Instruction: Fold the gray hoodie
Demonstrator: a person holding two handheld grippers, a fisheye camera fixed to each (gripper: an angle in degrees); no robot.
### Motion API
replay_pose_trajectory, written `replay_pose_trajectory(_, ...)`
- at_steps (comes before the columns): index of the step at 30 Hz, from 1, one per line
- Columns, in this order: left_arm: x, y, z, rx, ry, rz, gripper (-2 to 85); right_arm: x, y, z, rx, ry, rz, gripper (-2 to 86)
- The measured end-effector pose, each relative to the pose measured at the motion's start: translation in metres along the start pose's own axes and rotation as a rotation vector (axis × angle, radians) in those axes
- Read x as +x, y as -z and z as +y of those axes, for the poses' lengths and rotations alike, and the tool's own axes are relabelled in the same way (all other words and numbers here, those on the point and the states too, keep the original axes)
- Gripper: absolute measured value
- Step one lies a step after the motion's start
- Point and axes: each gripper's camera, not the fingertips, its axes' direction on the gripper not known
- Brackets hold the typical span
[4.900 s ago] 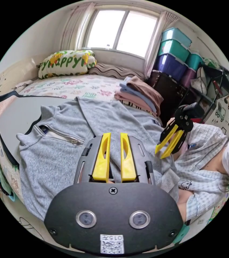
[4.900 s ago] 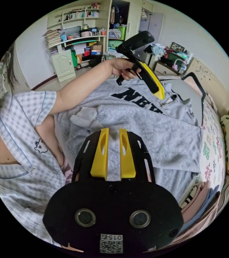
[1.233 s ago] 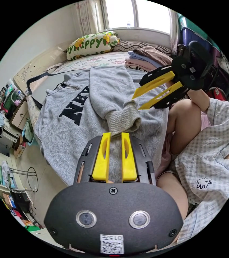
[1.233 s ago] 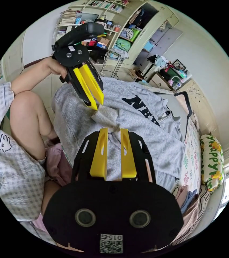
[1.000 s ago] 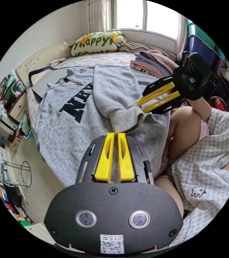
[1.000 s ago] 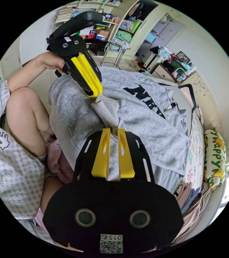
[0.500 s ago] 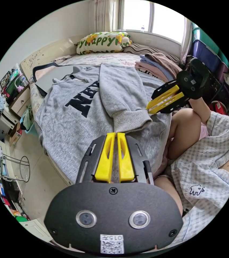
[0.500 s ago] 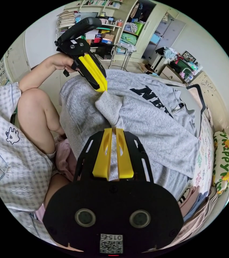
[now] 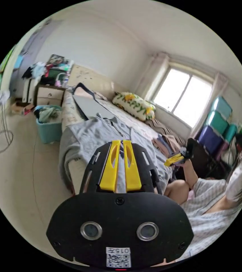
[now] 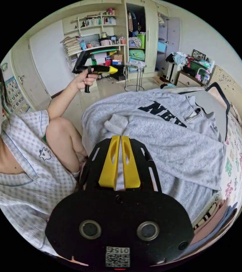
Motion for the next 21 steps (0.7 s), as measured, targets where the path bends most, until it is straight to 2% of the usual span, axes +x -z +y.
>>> replay_pose_trajectory(4,-0.156,0.012,0.058,0.058,0.448,0.089,10.3,0.027,-0.032,-0.064,0.001,0.013,0.044,1.2)
replay_pose_trajectory(8,-0.258,0.003,0.117,0.15,0.723,0.198,12.9,0.047,-0.093,-0.145,-0.065,0.018,0.123,3.6)
replay_pose_trajectory(10,-0.311,-0.015,0.139,0.164,0.839,0.318,13.4,0.057,-0.147,-0.199,-0.105,0.044,0.131,5.9)
replay_pose_trajectory(17,-0.396,-0.055,0.147,0.144,0.97,0.488,18.2,0.085,-0.317,-0.332,-0.273,0.075,0.249,9.7)
replay_pose_trajectory(21,-0.434,-0.064,0.154,0.202,1.024,0.596,17.6,0.095,-0.417,-0.379,-0.462,0.102,0.287,10.6)
